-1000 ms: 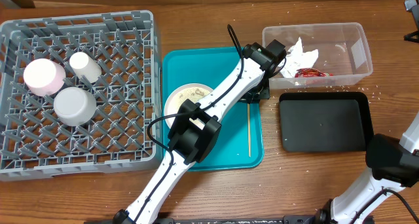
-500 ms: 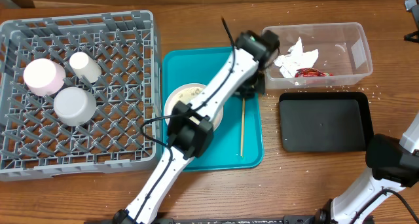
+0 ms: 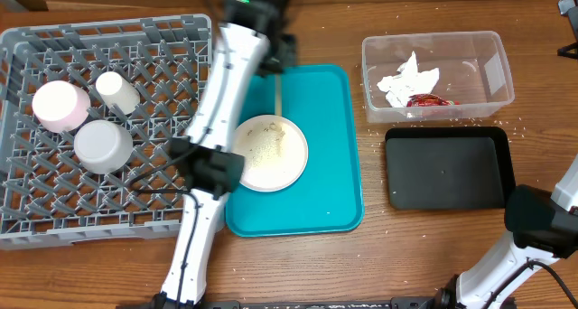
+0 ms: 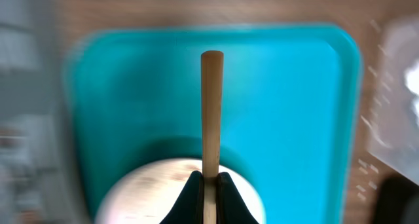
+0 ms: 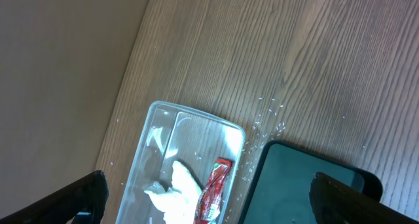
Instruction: Sort waste into correct bins and load items into the dishwasher
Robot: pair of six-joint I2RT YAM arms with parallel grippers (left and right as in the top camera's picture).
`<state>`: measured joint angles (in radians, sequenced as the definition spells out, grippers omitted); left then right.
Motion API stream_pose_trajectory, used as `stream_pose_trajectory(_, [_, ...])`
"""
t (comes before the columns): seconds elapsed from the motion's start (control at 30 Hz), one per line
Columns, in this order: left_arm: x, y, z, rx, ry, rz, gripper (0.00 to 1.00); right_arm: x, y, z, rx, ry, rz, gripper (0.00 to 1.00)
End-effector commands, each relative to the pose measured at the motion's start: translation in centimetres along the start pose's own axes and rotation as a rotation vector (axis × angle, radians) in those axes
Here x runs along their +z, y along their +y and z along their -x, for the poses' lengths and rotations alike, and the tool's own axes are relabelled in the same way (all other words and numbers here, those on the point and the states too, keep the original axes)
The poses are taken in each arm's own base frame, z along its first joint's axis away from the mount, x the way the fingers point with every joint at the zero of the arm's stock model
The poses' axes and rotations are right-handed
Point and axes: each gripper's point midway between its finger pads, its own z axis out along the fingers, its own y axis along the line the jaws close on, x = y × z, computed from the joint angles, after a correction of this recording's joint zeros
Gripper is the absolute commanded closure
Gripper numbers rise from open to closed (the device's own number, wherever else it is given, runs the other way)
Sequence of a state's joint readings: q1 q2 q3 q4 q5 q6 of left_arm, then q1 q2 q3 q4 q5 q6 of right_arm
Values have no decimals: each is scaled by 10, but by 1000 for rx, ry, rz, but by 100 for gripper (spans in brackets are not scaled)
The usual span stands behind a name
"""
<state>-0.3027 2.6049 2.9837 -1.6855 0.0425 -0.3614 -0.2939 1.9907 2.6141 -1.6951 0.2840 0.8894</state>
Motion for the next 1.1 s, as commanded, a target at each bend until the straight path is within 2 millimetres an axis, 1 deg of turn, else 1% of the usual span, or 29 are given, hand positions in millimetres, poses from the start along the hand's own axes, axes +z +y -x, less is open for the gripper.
stream_pose_trajectory(0.0, [-53, 51, 25, 33, -130, 51, 96, 0, 0, 1, -6, -1, 2, 0])
stream_pose_trajectory(0.1, [-57, 89, 34, 31, -137, 79, 96, 0, 0, 1, -5, -2, 3, 0])
stream_pose_trajectory(0.27, [-60, 138, 40, -44, -139, 128, 96, 0, 0, 1, -5, -2, 3, 0])
stream_pose_trajectory(0.3, [-61, 150, 40, -62, -140, 154, 96, 0, 0, 1, -6, -2, 3, 0])
stream_pose_trajectory(0.4, [-58, 171, 39, -75, -121, 184, 96, 0, 0, 1, -6, -2, 3, 0])
stream_pose_trajectory(0.43, [-56, 174, 38, -75, -111, 186, 96, 0, 0, 1, -6, -2, 3, 0])
stream_pose_trajectory(0.47, [-54, 175, 37, -68, -102, 181, 96, 0, 0, 1, -6, -2, 3, 0])
stream_pose_trajectory(0.63, [-37, 165, 28, 18, -33, 126, 96, 0, 0, 1, -6, -2, 3, 0])
stream_pose_trajectory(0.73, [-26, 160, 25, 26, -2, 119, 96, 0, 0, 1, -6, -2, 3, 0])
stream_pose_trajectory(0.83, [-14, 151, 22, 32, 23, 88, 96, 0, 0, 1, -6, -2, 3, 0])
stream_pose_trajectory(0.9, [-8, 146, 19, 15, 38, 68, 96, 0, 0, 1, -6, -1, 2, 0])
stream_pose_trajectory(1.07, [0, 145, 19, -57, 44, 68, 96, 0, 0, 1, -6, -2, 3, 0])
